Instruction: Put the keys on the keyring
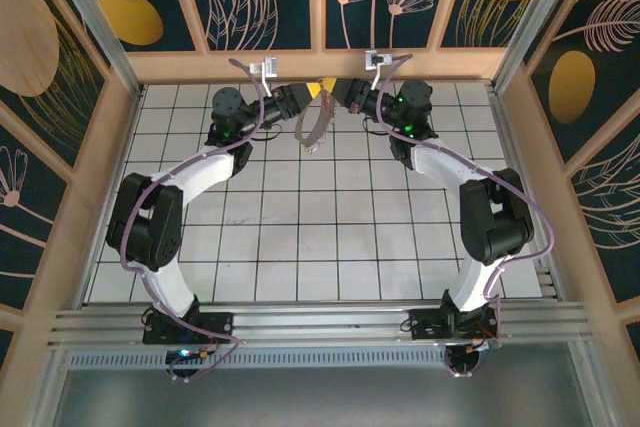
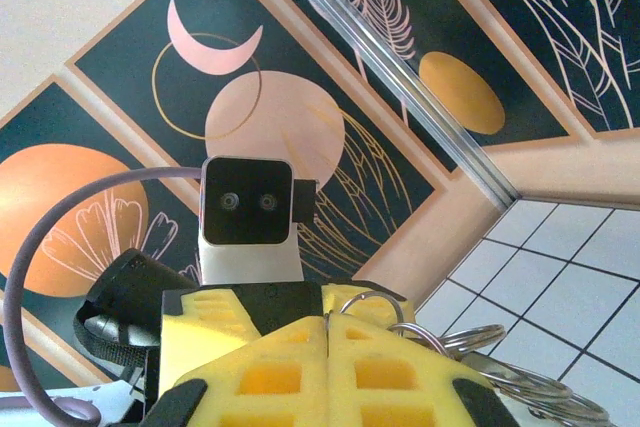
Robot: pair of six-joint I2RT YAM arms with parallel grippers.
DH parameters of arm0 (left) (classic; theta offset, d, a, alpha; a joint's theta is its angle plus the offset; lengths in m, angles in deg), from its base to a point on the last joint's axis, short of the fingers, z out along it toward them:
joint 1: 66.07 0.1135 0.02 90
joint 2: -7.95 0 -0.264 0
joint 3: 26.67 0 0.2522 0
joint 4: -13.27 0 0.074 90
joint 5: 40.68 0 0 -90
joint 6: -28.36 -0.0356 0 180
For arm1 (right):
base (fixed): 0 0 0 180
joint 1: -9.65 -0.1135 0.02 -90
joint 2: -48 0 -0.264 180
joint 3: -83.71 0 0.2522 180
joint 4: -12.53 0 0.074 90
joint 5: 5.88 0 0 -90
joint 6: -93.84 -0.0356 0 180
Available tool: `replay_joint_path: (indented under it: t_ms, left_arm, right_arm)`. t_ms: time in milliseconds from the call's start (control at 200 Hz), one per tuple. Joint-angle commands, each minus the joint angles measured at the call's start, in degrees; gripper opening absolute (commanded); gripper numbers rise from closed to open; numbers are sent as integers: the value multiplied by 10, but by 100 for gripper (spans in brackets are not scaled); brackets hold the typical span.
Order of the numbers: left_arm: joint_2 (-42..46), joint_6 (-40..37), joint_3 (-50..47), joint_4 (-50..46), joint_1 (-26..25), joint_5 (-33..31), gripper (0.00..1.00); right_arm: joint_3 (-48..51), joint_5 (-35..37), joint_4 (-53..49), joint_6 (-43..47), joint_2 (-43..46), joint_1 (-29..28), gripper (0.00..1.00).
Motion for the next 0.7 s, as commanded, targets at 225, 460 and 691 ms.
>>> replay_joint_path:
  t_ms: [225,460,691]
  left_arm:
    - [58,-78,17,-83,12,6,45]
    - [76,-188,58,-212,26,5,50]
    - [40,-290,157,-345,49,75,50]
  right_arm:
    - [-11,-21,18,7,-2,17,0]
    - [-6,-58,22,12,-11,35,0]
    - [-56,-132,-47,66,-34,40,0]
